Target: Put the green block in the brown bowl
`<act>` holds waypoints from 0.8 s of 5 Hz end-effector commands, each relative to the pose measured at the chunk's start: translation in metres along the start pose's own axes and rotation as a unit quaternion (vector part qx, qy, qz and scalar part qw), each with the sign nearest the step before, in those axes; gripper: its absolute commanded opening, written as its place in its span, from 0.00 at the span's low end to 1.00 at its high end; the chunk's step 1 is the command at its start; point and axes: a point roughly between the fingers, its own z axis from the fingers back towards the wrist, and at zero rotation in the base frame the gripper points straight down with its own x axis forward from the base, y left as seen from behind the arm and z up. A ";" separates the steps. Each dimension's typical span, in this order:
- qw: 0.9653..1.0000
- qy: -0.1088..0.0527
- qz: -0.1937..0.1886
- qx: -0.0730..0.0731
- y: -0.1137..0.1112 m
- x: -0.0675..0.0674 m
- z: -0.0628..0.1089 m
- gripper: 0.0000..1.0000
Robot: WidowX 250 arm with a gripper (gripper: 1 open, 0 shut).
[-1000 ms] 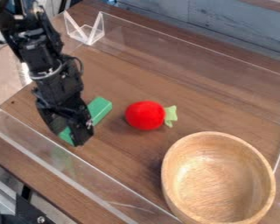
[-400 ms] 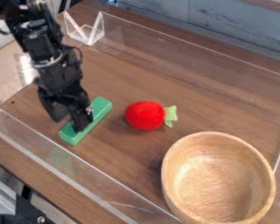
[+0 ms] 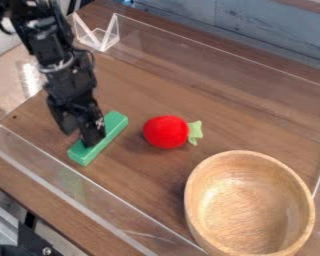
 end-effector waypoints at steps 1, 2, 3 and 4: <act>1.000 -0.012 -0.014 0.009 0.005 -0.002 -0.002 1.00; 1.000 -0.016 0.004 0.008 0.001 -0.005 0.004 1.00; 1.000 -0.017 0.010 0.010 -0.010 -0.008 0.005 0.00; 0.999 -0.022 0.024 0.027 -0.033 -0.008 0.025 0.00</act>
